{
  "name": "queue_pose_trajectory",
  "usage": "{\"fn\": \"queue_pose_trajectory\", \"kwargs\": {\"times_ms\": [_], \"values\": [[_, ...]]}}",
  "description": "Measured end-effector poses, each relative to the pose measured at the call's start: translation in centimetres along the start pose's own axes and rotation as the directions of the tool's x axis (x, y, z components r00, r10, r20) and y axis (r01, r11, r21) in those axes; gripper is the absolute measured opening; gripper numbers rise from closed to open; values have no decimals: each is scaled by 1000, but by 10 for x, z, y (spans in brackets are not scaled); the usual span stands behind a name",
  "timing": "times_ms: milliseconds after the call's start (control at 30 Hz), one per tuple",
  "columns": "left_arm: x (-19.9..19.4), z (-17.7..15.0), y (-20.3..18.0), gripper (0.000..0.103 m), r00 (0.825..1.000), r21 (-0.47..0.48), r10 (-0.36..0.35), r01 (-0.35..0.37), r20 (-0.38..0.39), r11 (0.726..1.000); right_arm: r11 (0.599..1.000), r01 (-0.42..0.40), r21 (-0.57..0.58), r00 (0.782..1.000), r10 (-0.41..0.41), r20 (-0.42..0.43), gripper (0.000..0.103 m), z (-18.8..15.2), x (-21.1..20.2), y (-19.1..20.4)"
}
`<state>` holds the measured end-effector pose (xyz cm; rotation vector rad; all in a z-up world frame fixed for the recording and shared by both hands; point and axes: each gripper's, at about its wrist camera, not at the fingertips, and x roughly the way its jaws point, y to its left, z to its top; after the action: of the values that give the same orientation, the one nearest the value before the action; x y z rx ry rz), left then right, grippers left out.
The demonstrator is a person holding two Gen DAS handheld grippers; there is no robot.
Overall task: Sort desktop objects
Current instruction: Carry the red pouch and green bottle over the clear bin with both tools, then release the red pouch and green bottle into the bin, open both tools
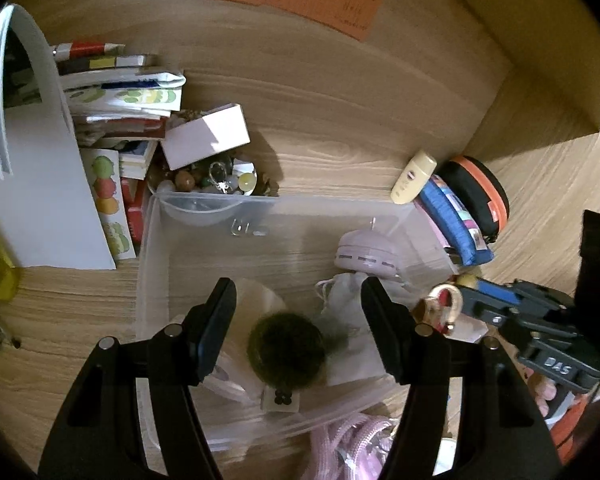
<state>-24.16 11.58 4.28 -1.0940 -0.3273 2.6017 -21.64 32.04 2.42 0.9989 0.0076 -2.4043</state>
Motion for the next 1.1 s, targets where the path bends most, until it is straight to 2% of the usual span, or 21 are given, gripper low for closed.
{"fn": "queue_pose_trajectory", "kwargs": {"times_ms": [300,533,667,800,867,933,1100], "values": [[-18,-2,1,67,998,13,29,-30,53,999,1000,4,-10,998,-5,-59,18,-2,26,2],[-31,-6,0,67,996,22,39,-41,83,999,992,60,-107,991,-72,-109,17,-9,44,17],[-43,-12,-1,69,994,32,46,-49,100,998,990,69,-122,990,-82,-111,17,-8,41,18],[-57,-20,2,74,989,38,82,-87,123,996,989,88,-121,992,-98,-77,18,-8,28,17],[-62,-24,4,74,987,44,96,-102,126,994,991,86,-104,994,-91,-53,23,-9,16,17],[-69,-29,6,74,985,50,117,-124,128,991,991,98,-90,995,-101,-26,39,-10,4,18],[-85,-45,14,76,978,45,165,-171,126,984,988,132,-75,990,-128,54,56,-18,-28,22]]}}
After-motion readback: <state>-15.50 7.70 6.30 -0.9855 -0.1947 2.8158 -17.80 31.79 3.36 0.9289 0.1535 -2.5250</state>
